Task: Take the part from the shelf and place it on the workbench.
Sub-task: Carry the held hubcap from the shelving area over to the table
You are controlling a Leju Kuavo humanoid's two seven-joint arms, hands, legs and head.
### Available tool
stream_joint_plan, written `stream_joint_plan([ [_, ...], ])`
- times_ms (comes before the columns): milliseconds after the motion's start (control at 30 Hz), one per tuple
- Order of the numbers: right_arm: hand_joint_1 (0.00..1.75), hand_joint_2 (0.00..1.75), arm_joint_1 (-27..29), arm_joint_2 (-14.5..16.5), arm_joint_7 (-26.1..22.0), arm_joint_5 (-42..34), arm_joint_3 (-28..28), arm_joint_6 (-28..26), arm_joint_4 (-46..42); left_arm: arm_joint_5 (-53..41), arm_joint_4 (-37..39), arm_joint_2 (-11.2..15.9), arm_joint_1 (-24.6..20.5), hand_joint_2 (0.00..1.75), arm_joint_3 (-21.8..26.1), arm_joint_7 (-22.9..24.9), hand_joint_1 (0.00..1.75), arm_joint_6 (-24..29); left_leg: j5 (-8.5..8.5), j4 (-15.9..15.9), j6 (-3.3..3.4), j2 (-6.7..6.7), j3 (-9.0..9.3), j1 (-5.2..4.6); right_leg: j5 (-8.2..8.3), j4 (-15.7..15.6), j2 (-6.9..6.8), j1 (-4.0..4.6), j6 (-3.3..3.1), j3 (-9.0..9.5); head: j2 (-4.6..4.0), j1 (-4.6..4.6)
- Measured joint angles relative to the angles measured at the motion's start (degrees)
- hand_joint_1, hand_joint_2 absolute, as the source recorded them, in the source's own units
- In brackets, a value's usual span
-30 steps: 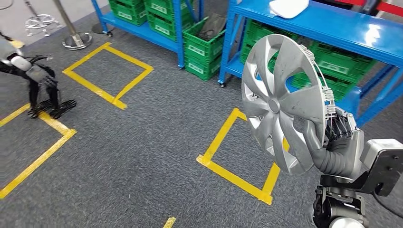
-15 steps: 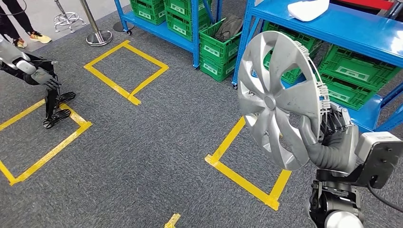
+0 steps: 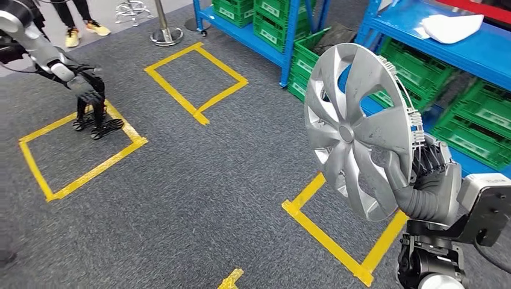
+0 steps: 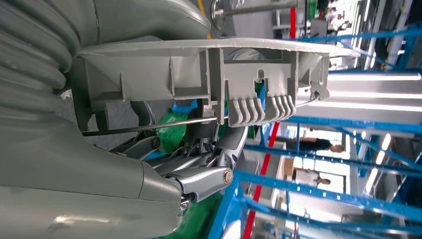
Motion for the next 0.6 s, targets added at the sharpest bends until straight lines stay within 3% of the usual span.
stream_joint_plan([
  [33, 1.75, 1.75, -0.1, 0.0, 0.0, 0.0, 0.0, 0.0, 0.0, 0.0, 0.0, 0.0, 0.0, 0.00, 0.0, 0.0, 0.00, 0.0, -0.04, 0.2, -0.14, -0.54, -0.15, -0.07, 1.39, -3.8, 0.89, -0.06, -0.13, 1.67, 0.00, 0.17],
  [100, 1.75, 1.75, -0.3, 0.0, 0.0, 0.0, 0.0, 0.1, 0.0, 0.0, 0.0, 0.0, -0.1, 0.00, 0.0, 0.0, 0.00, 0.0, 0.05, 0.4, -0.69, -1.44, -0.71, -0.03, 2.22, -8.1, 2.32, -0.10, -0.38, 3.76, 0.00, 0.30],
  [200, 1.75, 1.75, -0.4, 0.0, 0.1, 0.0, 0.0, 0.2, 0.0, 0.0, 0.0, 0.1, 0.1, 0.00, -0.1, 0.0, 0.00, 0.0, 0.40, 0.3, -1.76, -2.03, -1.43, 0.30, 2.39, -8.9, 1.68, 0.06, -1.22, 4.29, 0.00, 0.14],
  [267, 1.75, 1.75, -0.6, 0.0, 0.1, 0.0, 0.1, 0.2, 0.0, 0.0, 0.0, 0.1, 0.2, 0.00, -0.1, 0.0, 0.00, 0.0, -1.00, 2.6, -2.12, 0.05, -2.78, 0.14, 2.68, -9.5, 0.71, -0.03, -1.97, 4.63, 0.00, -0.38],
  [333, 1.75, 1.75, -0.7, 0.0, 0.1, 0.0, 0.1, 0.2, 0.0, 0.0, 0.0, 0.1, 0.1, 0.00, -0.2, 0.0, 0.00, 0.0, -4.13, 9.3, -2.21, 2.59, -6.04, 0.00, 2.71, -9.6, -0.24, 0.15, -2.42, 4.79, 0.00, -1.10],
  [400, 1.75, 1.75, -0.7, 0.0, 0.1, -0.1, 0.1, 0.3, 0.1, 0.0, 0.0, 0.0, 0.0, 0.00, -0.2, 0.0, 0.00, 0.0, -6.10, 15.6, -2.24, 3.27, -9.17, 0.02, 2.65, -9.6, -1.23, 0.35, -2.58, 4.79, 0.00, -1.57],
  [433, 1.75, 1.75, -0.7, 0.0, 0.1, -0.1, 0.2, 0.3, 0.1, 0.0, 0.0, 0.0, 0.0, 0.00, -0.2, 0.0, 0.00, 0.0, -5.76, 16.2, -2.21, 3.38, -9.45, 0.02, 2.61, -9.6, -1.69, 0.43, -2.60, 4.79, 0.00, -1.77],
  [467, 1.75, 1.75, -0.7, 0.0, 0.1, -0.2, 0.2, 0.3, 0.1, 0.0, 0.0, 0.1, 0.1, 0.00, -0.2, 0.0, 0.00, 0.1, -4.45, 14.3, -2.10, 3.55, -8.45, 0.00, 2.58, -9.6, -2.11, 0.49, -2.58, 4.83, 0.00, -2.03],
  [533, 1.75, 1.75, -0.8, 0.0, 0.2, -0.3, 0.3, 0.4, 0.2, 0.0, 0.1, 0.1, 0.0, 0.00, -0.2, 0.0, 0.00, 0.1, -1.43, 6.7, -1.73, 5.04, -4.27, -0.18, 2.45, -9.6, -2.86, 0.60, -2.36, 4.96, 0.00, -2.62],
  [600, 1.75, 1.75, -0.8, 0.0, 0.2, -0.4, 0.3, 0.4, 0.2, 0.0, 0.0, 0.1, -0.2, 0.00, -0.2, 0.0, 0.00, 0.1, -0.36, 1.2, -1.23, 6.58, -1.04, -0.60, 2.25, -9.4, -3.51, 0.88, -1.78, 4.97, 0.00, -2.97],
])
